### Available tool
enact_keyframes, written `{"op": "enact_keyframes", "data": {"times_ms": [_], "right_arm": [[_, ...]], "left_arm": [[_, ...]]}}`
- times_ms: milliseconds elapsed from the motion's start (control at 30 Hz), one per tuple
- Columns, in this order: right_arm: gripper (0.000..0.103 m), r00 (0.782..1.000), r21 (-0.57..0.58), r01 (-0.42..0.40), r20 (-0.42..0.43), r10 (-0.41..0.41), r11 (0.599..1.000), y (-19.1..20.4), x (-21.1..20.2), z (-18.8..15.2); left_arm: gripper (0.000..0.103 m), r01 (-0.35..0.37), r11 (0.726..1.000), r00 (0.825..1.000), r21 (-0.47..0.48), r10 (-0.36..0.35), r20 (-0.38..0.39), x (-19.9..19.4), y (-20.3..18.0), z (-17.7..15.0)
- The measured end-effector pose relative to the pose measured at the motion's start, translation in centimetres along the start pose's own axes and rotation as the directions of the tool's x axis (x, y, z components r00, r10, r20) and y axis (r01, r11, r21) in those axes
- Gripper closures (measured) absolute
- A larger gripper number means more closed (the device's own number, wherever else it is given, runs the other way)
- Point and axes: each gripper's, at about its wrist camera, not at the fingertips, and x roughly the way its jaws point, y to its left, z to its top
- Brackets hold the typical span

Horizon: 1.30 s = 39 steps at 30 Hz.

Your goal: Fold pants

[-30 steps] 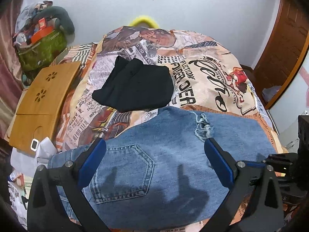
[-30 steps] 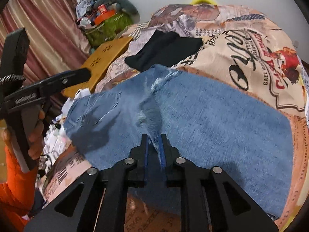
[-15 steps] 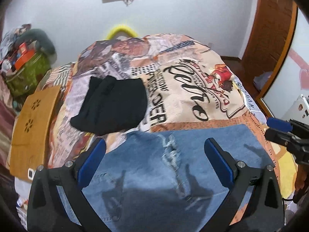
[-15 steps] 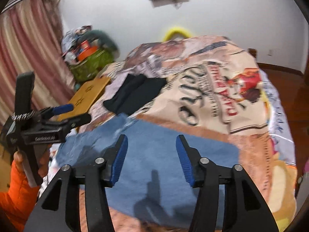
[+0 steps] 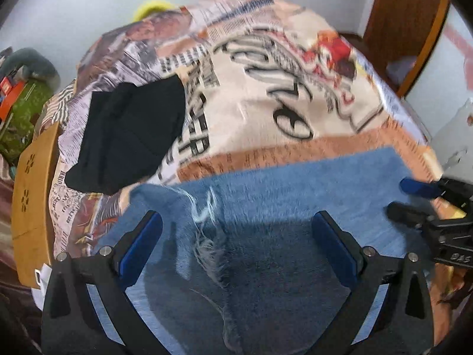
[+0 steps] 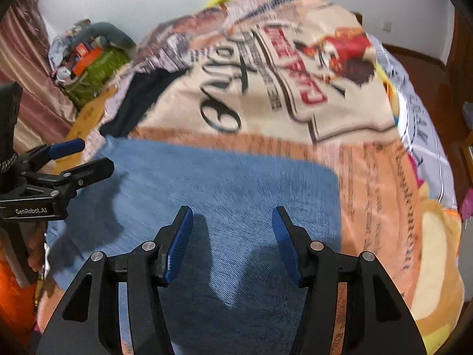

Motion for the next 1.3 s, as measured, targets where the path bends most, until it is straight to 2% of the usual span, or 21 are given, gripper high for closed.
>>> {"op": "enact_keyframes", "data": {"times_ms": [133, 267, 433, 567, 1033, 1133, 1300], "right_arm": [[0.049, 1.000, -0.050, 0.027, 0.010, -0.027, 0.998, 0.5, -0.4, -1.2], [0.044, 1.000, -0.034, 0.024, 0.019, -0.024, 0.999, 0.2, -0.9, -2.0], [0.041, 0.999, -0.007, 0.031, 0.026, -0.030, 1.000, -0.3, -1.7, -3.3], [0.035, 0.998, -0.008, 0.054, 0.031, -0.054, 0.998, -0.5, -2.4, -4.4], [0.032, 0.995, 0.033, 0.089, 0.036, -0.090, 0.995, -0.6, -4.8, -5.9], [0.032, 0.994, 0.021, 0.093, 0.050, -0.094, 0.995, 0.1, -5.6, -5.6], [0.032, 0.991, -0.031, 0.068, 0.114, -0.064, 0.997, 2.8, -7.4, -4.1]], "left_arm": [[0.000, -0.005, 0.999, 1.000, 0.034, 0.005, 0.002, 0.2, -0.3, -0.6], [0.000, -0.022, 0.998, 1.000, 0.056, 0.022, -0.001, -0.2, -0.6, -1.0], [0.000, -0.054, 0.995, 0.998, 0.083, 0.052, 0.030, -1.2, -1.1, -2.6], [0.000, -0.039, 0.998, 0.999, 0.056, 0.037, 0.025, -1.7, -0.8, -3.4], [0.000, 0.033, 0.998, 0.998, -0.049, -0.030, 0.051, -4.6, 2.3, -7.6], [0.000, 0.011, 0.998, 0.997, -0.058, -0.006, 0.078, -6.0, 3.2, -8.3], [0.000, -0.017, 0.986, 0.987, -0.164, 0.043, 0.153, -9.1, 6.8, -9.5]]}}
